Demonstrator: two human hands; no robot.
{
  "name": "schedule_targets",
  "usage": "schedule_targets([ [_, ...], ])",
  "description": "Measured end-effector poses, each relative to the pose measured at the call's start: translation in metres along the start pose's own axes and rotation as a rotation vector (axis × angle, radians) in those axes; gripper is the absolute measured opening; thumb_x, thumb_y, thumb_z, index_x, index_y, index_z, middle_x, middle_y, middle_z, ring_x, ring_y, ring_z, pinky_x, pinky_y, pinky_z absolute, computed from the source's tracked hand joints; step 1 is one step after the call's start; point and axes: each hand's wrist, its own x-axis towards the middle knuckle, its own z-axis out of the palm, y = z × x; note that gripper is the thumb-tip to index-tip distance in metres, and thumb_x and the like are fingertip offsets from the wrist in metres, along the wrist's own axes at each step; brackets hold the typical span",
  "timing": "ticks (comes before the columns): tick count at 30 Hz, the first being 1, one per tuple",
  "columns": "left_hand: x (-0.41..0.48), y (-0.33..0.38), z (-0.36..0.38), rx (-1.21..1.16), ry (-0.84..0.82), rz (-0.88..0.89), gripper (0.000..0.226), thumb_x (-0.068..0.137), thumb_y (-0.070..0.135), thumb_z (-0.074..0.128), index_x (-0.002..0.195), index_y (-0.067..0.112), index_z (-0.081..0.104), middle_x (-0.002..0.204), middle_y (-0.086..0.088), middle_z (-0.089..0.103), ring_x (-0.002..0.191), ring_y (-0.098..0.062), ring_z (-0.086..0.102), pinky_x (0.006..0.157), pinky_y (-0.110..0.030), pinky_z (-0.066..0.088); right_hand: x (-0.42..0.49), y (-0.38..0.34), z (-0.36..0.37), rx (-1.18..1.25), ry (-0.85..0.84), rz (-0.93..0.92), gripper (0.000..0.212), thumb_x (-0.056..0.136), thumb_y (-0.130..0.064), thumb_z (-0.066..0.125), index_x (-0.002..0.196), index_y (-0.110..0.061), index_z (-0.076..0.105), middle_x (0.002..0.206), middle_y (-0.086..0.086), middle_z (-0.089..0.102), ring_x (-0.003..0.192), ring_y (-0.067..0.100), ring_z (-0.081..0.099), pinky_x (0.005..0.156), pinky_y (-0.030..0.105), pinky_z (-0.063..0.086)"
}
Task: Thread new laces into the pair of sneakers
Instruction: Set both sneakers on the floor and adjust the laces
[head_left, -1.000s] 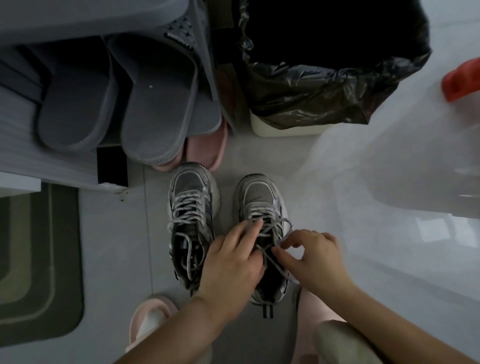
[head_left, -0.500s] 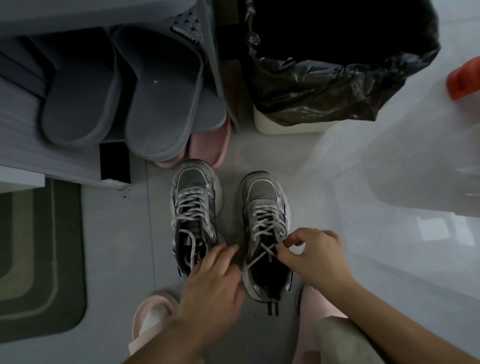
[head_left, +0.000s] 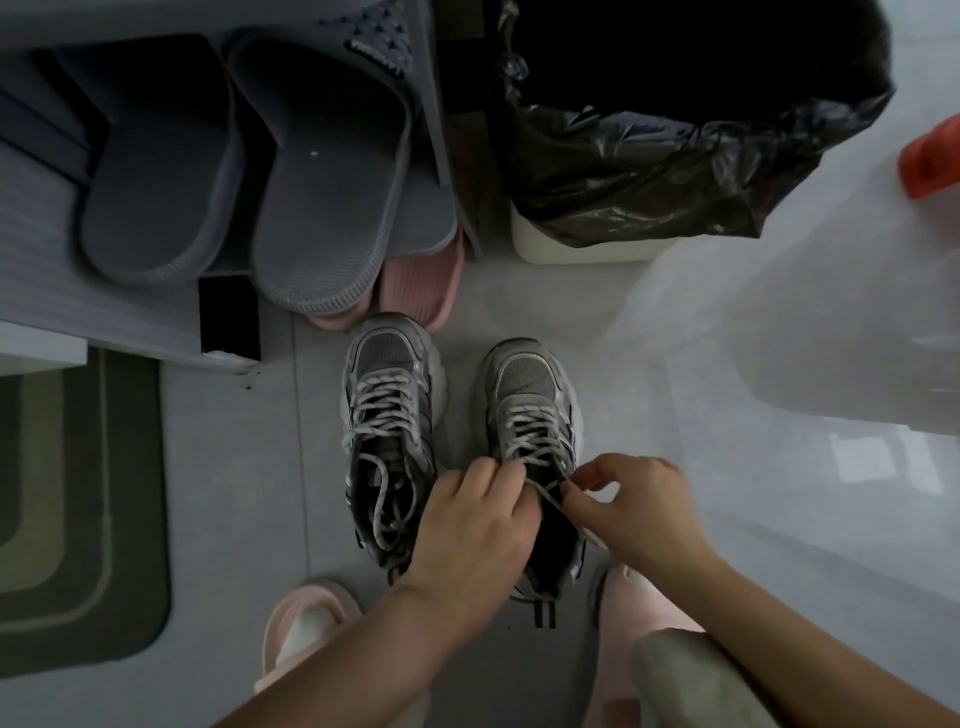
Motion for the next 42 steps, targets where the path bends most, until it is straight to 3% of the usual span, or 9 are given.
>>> schedule_targets([
  [3, 0.003, -0.002, 0.000, 0.047, 0.009, 0.004, 0.021, 0.060, 0.020, 0.078, 0.061, 0.019, 0.057, 0.070, 0.001, 0.050, 0.067, -0.021, 0.050, 0.056, -0.032, 0.037, 0.000, -0.003, -0.001, 0.022, -0.012, 0.011, 0.050, 0.059, -0.066, 0.042, 0.075, -0.029, 0.071, 0.069, -0.013, 0.065, 0.062, -0.005, 0.046, 0.096, 0.037, 0.040],
  [11, -0.014, -0.004, 0.008, -0.145, -0.033, -0.058, 0.006, 0.070, 0.019, 0.050, 0.064, 0.017, 0.051, 0.070, -0.001, 0.049, 0.056, -0.022, 0.050, 0.045, -0.029, 0.044, 0.003, -0.001, 0.002, 0.011, -0.025, -0.021, 0.063, 0.056, -0.072, 0.031, 0.074, -0.029, 0.072, 0.068, -0.009, 0.070, 0.059, -0.001, 0.048, 0.097, 0.031, 0.035],
  [16, -0.020, -0.009, 0.008, -0.219, -0.105, -0.091, 0.005, 0.072, 0.020, 0.051, 0.069, 0.016, 0.051, 0.081, -0.002, 0.053, 0.059, -0.020, 0.054, 0.043, -0.031, 0.048, 0.003, 0.002, 0.002, -0.012, -0.018, -0.025, 0.044, 0.063, -0.063, 0.047, 0.074, -0.029, 0.071, 0.069, -0.010, 0.069, 0.059, -0.005, 0.046, 0.099, 0.031, 0.034],
  [19, -0.015, -0.009, 0.001, -0.334, -0.135, -0.233, 0.020, 0.078, 0.037, 0.051, 0.079, 0.017, 0.050, 0.090, 0.002, 0.053, 0.060, -0.018, 0.058, 0.046, -0.028, 0.049, 0.003, -0.001, 0.000, -0.036, -0.036, -0.028, 0.031, 0.071, -0.055, 0.061, 0.079, -0.027, 0.070, 0.071, -0.016, 0.061, 0.064, -0.002, 0.050, 0.098, 0.035, 0.037],
  [24, 0.016, -0.007, -0.002, -0.350, -0.241, -0.475, 0.053, 0.089, 0.048, 0.048, 0.128, 0.013, 0.038, 0.110, -0.007, 0.065, 0.096, -0.031, 0.065, 0.077, -0.036, 0.050, 0.007, -0.006, 0.003, -0.107, -0.133, -0.030, 0.056, 0.067, -0.068, 0.052, 0.107, -0.029, 0.053, 0.097, -0.011, 0.059, 0.090, 0.012, 0.060, 0.086, 0.033, 0.044],
  [31, 0.022, -0.019, 0.005, -0.455, -0.312, -0.482, 0.036, 0.091, 0.032, 0.049, 0.121, 0.011, 0.047, 0.104, -0.010, 0.067, 0.098, -0.030, 0.062, 0.078, -0.034, 0.047, 0.018, -0.006, 0.000, -0.036, -0.157, 0.003, 0.024, 0.077, -0.030, 0.063, 0.096, -0.015, 0.065, 0.087, 0.004, 0.069, 0.083, 0.024, 0.065, 0.074, 0.037, 0.052],
  [35, 0.016, -0.026, 0.008, -0.509, -0.338, -0.487, 0.041, 0.091, 0.026, 0.049, 0.128, 0.011, 0.046, 0.110, -0.011, 0.067, 0.103, -0.028, 0.062, 0.084, -0.035, 0.048, 0.018, 0.004, -0.003, 0.062, -0.160, -0.002, 0.015, 0.078, -0.015, 0.065, 0.091, -0.016, 0.072, 0.080, 0.002, 0.069, 0.076, 0.018, 0.063, 0.067, 0.023, 0.045],
  [38, 0.014, -0.025, 0.007, -0.510, -0.366, -0.489, 0.039, 0.092, 0.030, 0.048, 0.127, 0.011, 0.045, 0.107, -0.011, 0.067, 0.100, -0.029, 0.063, 0.081, -0.036, 0.050, 0.017, 0.010, -0.006, 0.083, -0.171, -0.005, 0.011, 0.078, -0.020, 0.067, 0.088, -0.018, 0.072, 0.073, 0.000, 0.068, 0.071, 0.015, 0.061, 0.060, 0.016, 0.042],
  [42, 0.018, -0.020, 0.002, -0.504, -0.354, -0.514, 0.041, 0.088, 0.046, 0.051, 0.114, 0.014, 0.051, 0.101, -0.007, 0.067, 0.097, -0.028, 0.063, 0.077, -0.031, 0.049, 0.016, 0.006, -0.006, 0.030, -0.225, -0.076, 0.026, 0.076, -0.038, 0.070, 0.096, -0.023, 0.066, 0.083, -0.007, 0.067, 0.078, 0.012, 0.063, 0.072, 0.025, 0.050],
])
